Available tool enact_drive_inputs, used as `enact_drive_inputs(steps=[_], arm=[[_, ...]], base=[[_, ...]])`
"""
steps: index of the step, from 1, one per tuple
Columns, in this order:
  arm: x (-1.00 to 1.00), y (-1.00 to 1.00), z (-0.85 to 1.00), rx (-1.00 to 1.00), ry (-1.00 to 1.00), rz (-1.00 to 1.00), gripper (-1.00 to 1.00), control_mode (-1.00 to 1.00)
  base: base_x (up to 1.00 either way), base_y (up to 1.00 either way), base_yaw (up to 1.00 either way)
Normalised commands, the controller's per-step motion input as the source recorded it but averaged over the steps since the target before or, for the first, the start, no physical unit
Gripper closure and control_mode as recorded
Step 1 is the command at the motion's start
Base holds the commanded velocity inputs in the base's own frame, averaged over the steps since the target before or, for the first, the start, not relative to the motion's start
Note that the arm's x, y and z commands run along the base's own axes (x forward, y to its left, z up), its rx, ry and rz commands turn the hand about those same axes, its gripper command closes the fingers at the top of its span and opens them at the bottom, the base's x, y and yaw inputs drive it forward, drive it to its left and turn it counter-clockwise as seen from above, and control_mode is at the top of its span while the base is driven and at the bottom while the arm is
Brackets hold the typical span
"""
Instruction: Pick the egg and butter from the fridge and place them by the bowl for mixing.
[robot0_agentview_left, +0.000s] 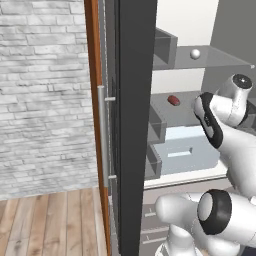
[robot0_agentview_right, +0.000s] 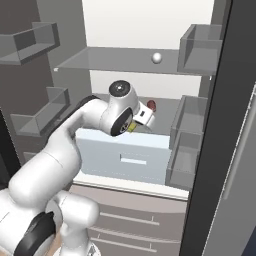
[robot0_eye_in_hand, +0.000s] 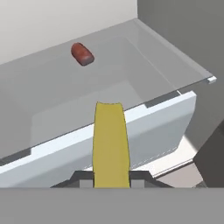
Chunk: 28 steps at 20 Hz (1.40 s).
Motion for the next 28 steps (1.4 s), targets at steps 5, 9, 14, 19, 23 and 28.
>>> enact_drive_inputs(steps=[5, 9, 14, 19, 23, 28], arm=[[-0.54, 0.13, 0.17, 0.0, 0.0, 0.0, 1.0, -1.0], [-0.58, 0.18, 0.12, 0.0, 0.0, 0.0, 1.0, -1.0], [-0.42, 0.12, 0.05, 0.0, -0.02, -0.01, 1.0, -1.0], [0.0, 0.0, 0.0, 0.0, 0.0, 0.0, 1.0, 1.0], [0.0, 0.0, 0.0, 0.0, 0.0, 0.0, 1.0, 1.0], [0.0, 0.0, 0.0, 0.0, 0.0, 0.0, 1.0, 1.0]], base=[[0.0, 0.0, 0.0], [0.0, 0.0, 0.0], [0.0, 0.0, 0.0], [-0.05, 0.01, 0.0], [-0.58, 0.0, 0.0], [-0.78, 0.0, 0.0]])
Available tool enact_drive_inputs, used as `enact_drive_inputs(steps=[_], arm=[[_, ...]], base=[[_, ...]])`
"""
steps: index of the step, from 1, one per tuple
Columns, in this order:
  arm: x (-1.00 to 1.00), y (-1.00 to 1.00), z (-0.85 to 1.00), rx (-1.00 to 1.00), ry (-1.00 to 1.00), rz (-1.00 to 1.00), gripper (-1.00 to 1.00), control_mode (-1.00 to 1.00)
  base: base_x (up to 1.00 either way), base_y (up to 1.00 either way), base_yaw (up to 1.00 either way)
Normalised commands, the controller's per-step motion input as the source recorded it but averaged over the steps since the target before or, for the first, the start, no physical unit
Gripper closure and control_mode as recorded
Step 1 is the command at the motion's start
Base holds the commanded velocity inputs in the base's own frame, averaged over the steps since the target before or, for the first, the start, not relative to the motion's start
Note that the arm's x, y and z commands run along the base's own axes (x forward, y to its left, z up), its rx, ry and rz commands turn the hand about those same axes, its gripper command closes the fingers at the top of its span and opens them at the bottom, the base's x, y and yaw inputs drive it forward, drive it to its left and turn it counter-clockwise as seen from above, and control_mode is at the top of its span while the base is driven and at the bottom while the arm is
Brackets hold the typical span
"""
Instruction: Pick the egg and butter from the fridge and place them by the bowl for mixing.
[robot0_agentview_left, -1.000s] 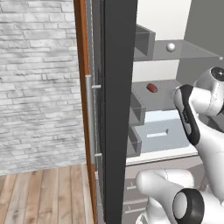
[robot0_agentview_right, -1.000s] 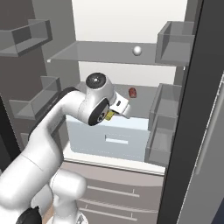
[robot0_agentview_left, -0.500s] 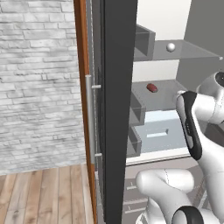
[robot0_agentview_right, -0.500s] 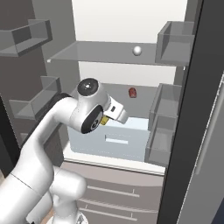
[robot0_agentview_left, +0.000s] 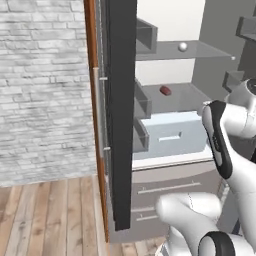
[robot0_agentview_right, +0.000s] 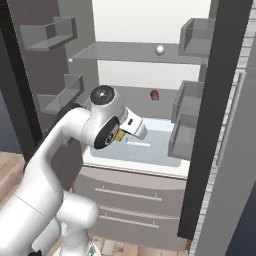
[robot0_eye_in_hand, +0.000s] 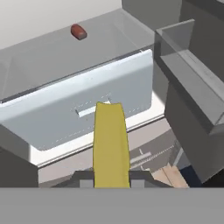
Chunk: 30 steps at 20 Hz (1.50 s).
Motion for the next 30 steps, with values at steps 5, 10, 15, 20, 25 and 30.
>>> enact_drive_inputs(steps=[5, 10, 15, 20, 25, 30], arm=[[0.0, 0.0, 0.0, 0.0, 0.0, 0.0, 1.0, 1.0], [0.0, 0.0, 0.0, 0.0, 0.0, 0.0, 1.0, 1.0], [0.0, 0.0, 0.0, 0.0, 0.0, 0.0, 1.0, 1.0], [0.0, 0.0, 0.0, 0.0, 0.0, 0.0, 1.0, 1.0], [0.0, 0.0, 0.0, 0.0, 0.0, 0.0, 1.0, 1.0], [0.0, 0.0, 0.0, 0.0, 0.0, 0.0, 1.0, 1.0]], base=[[-0.74, 0.0, 0.28], [-0.33, 0.0, 0.9], [-0.15, 0.02, 1.0], [-0.04, 0.05, 1.0], [-0.02, 0.02, 1.0], [0.07, 0.0, 0.98]])
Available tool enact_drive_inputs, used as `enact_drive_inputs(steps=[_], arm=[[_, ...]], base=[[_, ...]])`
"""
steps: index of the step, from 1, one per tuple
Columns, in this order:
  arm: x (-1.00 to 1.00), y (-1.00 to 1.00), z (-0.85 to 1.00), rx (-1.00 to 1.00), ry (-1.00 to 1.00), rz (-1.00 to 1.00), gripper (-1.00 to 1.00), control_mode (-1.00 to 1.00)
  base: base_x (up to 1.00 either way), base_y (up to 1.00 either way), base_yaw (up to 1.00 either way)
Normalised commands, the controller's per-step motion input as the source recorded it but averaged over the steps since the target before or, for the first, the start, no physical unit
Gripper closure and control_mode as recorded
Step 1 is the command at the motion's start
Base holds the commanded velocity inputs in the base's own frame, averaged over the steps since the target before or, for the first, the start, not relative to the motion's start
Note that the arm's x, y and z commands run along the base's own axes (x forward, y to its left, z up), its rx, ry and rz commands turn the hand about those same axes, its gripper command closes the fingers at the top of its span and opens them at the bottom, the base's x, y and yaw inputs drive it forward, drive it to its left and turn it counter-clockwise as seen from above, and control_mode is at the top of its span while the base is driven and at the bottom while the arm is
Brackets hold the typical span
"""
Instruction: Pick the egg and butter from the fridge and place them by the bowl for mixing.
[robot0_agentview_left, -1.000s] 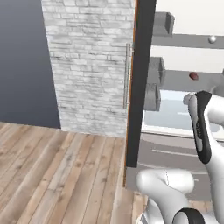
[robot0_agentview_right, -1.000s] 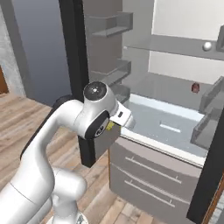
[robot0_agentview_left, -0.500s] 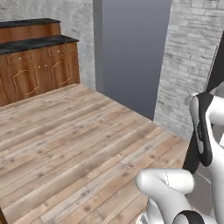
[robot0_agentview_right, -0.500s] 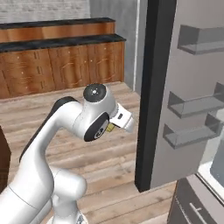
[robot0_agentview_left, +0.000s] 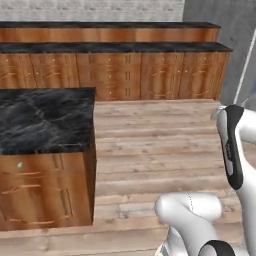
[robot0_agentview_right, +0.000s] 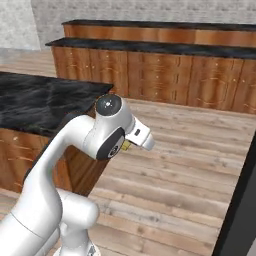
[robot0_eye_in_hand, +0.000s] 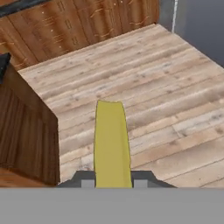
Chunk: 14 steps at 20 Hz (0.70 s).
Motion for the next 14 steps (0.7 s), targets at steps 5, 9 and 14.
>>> enact_drive_inputs(steps=[5, 9, 14], arm=[[0.0, 0.0, 0.0, 0.0, 0.0, 0.0, 1.0, 1.0], [0.0, 0.0, 0.0, 0.0, 0.0, 0.0, 1.0, 1.0], [0.0, 0.0, 0.0, 0.0, 0.0, 0.0, 1.0, 1.0]], base=[[0.23, 0.01, 0.87], [0.38, 0.05, 0.72], [0.52, 0.1, 0.55]])
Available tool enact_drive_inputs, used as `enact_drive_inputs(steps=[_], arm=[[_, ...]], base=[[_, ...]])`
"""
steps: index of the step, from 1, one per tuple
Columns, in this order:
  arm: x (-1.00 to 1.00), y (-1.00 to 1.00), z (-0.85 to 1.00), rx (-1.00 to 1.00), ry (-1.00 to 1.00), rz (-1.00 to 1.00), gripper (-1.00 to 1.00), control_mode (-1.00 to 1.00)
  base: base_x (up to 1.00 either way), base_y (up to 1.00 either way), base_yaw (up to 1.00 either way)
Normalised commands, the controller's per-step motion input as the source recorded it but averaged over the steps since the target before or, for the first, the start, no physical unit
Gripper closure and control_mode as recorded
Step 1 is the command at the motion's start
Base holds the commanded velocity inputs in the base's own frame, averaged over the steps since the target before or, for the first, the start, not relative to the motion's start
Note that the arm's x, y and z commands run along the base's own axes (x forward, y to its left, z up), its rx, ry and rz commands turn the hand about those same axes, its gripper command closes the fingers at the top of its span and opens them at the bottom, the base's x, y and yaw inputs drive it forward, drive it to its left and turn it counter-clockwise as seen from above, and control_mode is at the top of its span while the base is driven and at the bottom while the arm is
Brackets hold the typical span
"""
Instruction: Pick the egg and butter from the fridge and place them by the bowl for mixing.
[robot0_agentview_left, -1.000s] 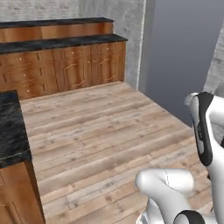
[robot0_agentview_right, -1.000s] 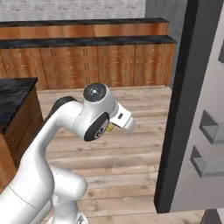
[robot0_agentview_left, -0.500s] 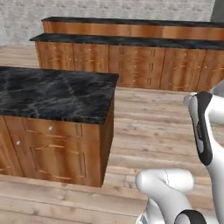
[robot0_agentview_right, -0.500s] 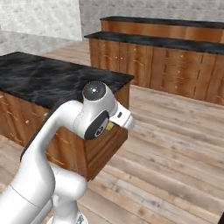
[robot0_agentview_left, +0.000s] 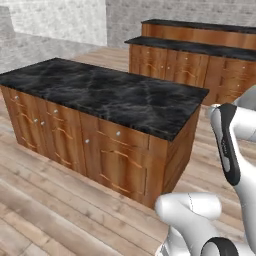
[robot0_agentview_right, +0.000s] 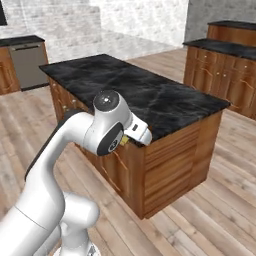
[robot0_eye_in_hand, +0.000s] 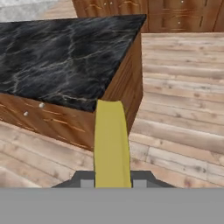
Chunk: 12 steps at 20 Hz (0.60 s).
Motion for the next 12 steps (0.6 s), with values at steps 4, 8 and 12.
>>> enact_drive_inputs(steps=[4, 8, 12], arm=[[0.0, 0.0, 0.0, 0.0, 0.0, 0.0, 1.0, 1.0], [0.0, 0.0, 0.0, 0.0, 0.0, 0.0, 1.0, 1.0], [0.0, 0.0, 0.0, 0.0, 0.0, 0.0, 1.0, 1.0]], base=[[0.59, 0.09, 0.5], [0.71, 0.13, 0.35], [0.7, 0.42, 0.16]])
